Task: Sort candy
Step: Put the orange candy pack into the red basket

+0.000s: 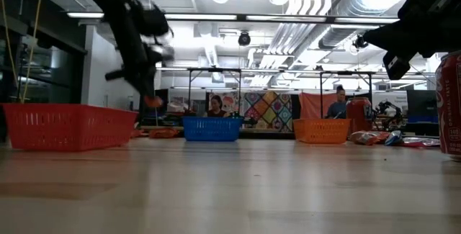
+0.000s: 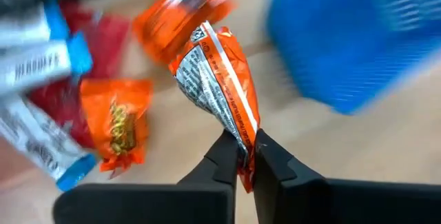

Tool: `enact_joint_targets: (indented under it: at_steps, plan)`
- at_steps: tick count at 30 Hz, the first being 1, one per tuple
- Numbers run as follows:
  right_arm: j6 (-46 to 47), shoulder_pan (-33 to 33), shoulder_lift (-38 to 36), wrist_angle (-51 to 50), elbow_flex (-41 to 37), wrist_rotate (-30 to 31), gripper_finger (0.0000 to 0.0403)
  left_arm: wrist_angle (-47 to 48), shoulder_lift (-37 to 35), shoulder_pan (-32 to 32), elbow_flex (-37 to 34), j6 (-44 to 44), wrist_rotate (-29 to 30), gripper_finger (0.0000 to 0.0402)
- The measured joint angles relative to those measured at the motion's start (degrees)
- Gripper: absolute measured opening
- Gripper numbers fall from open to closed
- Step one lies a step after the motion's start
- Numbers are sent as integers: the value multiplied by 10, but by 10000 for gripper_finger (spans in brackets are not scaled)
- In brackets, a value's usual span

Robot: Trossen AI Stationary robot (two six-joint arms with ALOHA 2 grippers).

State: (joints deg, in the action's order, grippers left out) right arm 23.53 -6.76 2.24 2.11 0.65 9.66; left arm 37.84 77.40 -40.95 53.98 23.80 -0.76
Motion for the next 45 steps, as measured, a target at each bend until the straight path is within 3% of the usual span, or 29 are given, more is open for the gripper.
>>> enact_joint_targets:
  at_steps: [4,7,10,14,17,20,26,37,45]
  plan:
    - [0,0,0,0,0,0,5,72,-108,52,1,-59,-105,2]
    - [0,0,0,0,0,0,5,149,-174,132,1,-42,-141,1]
    - [0,0,0,0,0,0,5,232,-215,234,1,36,-131,1]
    - [0,0,0,0,0,0,5,329,-229,369,0,194,-62,0]
    - [0,0,0,0,0,0,5,317,-227,444,-20,270,-26,0]
    - [0,0,0,0,0,0,5,240,-219,487,-61,326,-13,0]
    - [0,0,0,0,0,0,5,116,-175,499,-135,404,6,0]
    - [0,0,0,0,0,0,5,118,-99,477,-140,373,-9,23]
    - [0,0,0,0,0,0,5,121,-100,476,-121,338,-17,88]
